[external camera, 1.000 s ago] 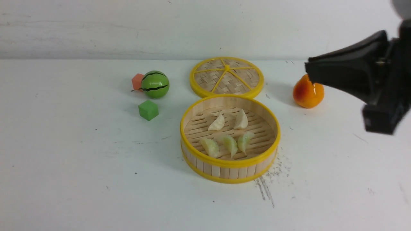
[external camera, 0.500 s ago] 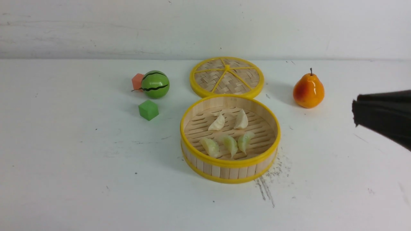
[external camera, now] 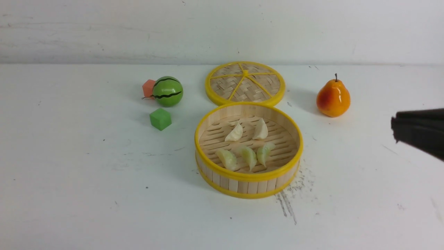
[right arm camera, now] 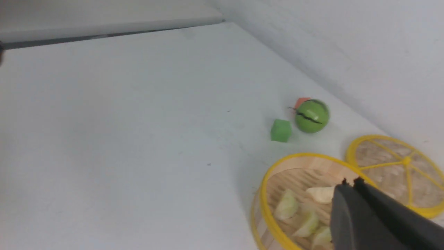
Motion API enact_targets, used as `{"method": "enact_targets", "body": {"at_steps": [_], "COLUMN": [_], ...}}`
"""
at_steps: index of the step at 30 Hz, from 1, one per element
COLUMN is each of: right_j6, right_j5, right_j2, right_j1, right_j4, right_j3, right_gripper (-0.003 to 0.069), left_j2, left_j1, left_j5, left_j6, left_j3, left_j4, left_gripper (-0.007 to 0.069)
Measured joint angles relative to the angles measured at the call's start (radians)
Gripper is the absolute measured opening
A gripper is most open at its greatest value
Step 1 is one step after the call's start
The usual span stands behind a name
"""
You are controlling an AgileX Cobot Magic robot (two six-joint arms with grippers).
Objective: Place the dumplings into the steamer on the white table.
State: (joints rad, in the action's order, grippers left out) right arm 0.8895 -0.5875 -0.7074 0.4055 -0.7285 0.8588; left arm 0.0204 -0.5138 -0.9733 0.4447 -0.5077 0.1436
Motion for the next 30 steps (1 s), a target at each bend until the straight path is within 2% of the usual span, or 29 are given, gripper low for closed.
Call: {"method": "enact_targets", "body": {"at_steps": [4, 7, 8, 10, 13, 16, 17, 20, 25, 30], "right_j6": [-0.071, -0.258, -0.272, -0.445, -0.63, -0.803, -0.812, -0.939, -0.977, -0.977], "right_j5": [0.233, 0.427, 0.451, 0.565, 0.635, 0.627, 0.621, 0.499, 0.354, 0.261], "right_j2": [0.07, 0.177, 0.194, 0.293, 0.442, 0.582, 0.598, 0.698, 0.717, 0.717], "right_j1": [0.0, -0.013, -0.016, -0.065, -0.164, -0.287, -0.294, -0.39, -0.456, -0.465], "right_j4": [0.095, 0.231, 0.252, 0.371, 0.494, 0.594, 0.605, 0.675, 0.715, 0.715], "right_j3": [-0.145, -0.336, -0.35, -0.499, -0.687, -0.83, -0.843, -0.884, -0.886, -0.886], "right_gripper": [-0.0022, -0.0022, -0.0022, -0.0022, -0.0022, -0.0022, -0.0022, -0.0022, -0.0022, -0.0022], "left_j2": [0.0, 0.0, 0.0, 0.0, 0.0, 0.0, 0.0, 0.0, 0.0, 0.0], "left_j1": [0.0, 0.0, 0.0, 0.0, 0.0, 0.0, 0.0, 0.0, 0.0, 0.0], "left_j5": [0.0, 0.0, 0.0, 0.0, 0.0, 0.0, 0.0, 0.0, 0.0, 0.0], "left_j6": [0.0, 0.0, 0.0, 0.0, 0.0, 0.0, 0.0, 0.0, 0.0, 0.0], "left_j3": [0.0, 0.0, 0.0, 0.0, 0.0, 0.0, 0.0, 0.0, 0.0, 0.0], "left_j4": [0.0, 0.0, 0.0, 0.0, 0.0, 0.0, 0.0, 0.0, 0.0, 0.0], "left_gripper": [0.0166, 0.0172, 0.0172, 0.0175, 0.0178, 0.0182, 0.0182, 0.0184, 0.0185, 0.019]}}
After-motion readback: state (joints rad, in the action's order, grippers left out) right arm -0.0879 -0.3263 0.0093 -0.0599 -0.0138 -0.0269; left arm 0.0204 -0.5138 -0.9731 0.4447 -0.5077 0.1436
